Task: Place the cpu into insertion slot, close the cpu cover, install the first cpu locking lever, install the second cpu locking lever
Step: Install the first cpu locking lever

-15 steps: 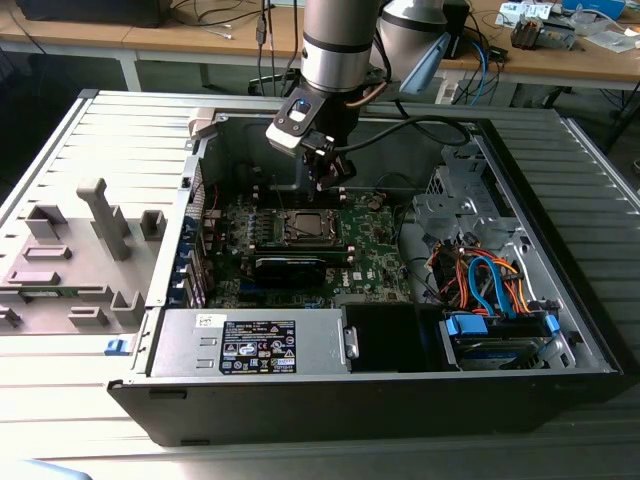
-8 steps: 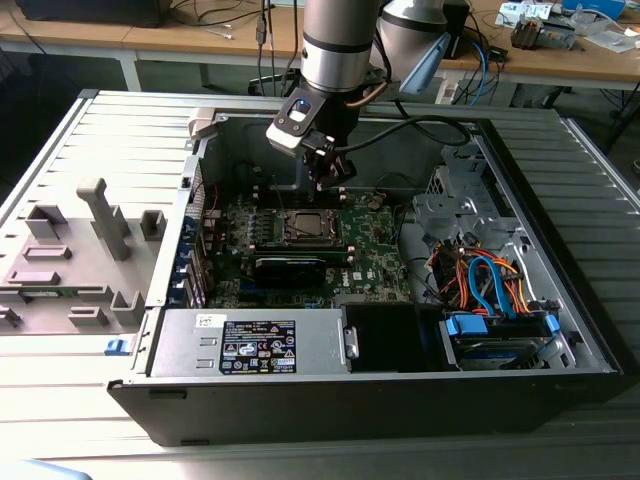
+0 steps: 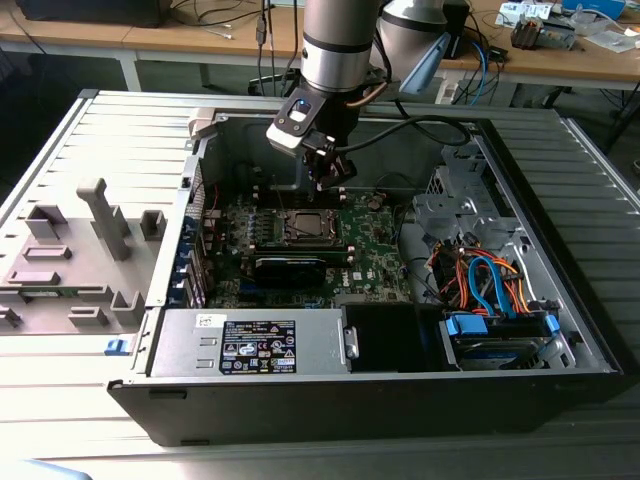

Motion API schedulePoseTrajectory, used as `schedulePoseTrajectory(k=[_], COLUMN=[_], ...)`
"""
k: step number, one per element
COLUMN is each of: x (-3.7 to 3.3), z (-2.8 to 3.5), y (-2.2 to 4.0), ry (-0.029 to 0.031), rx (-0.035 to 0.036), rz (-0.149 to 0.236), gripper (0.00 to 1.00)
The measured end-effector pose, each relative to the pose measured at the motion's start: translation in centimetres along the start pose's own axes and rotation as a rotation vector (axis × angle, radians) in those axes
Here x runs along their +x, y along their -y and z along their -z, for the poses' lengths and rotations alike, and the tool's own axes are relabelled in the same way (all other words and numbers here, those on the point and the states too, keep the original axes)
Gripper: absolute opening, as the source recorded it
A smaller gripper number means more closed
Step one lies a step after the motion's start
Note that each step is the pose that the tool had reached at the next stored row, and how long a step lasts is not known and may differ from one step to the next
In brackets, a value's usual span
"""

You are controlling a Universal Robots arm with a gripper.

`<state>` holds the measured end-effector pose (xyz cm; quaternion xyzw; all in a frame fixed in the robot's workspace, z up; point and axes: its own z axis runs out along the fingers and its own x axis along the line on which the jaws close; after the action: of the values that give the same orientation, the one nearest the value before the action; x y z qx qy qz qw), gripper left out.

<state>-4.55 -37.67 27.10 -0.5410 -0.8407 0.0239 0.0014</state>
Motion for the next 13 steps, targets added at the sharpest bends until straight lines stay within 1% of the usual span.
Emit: schedulePoseTrajectory(k=[13], x=[0.0], z=[0.0], y=[0.0], ry=[0.0003], rx=[-0.0002], rz=[0.008], gripper=[0.11])
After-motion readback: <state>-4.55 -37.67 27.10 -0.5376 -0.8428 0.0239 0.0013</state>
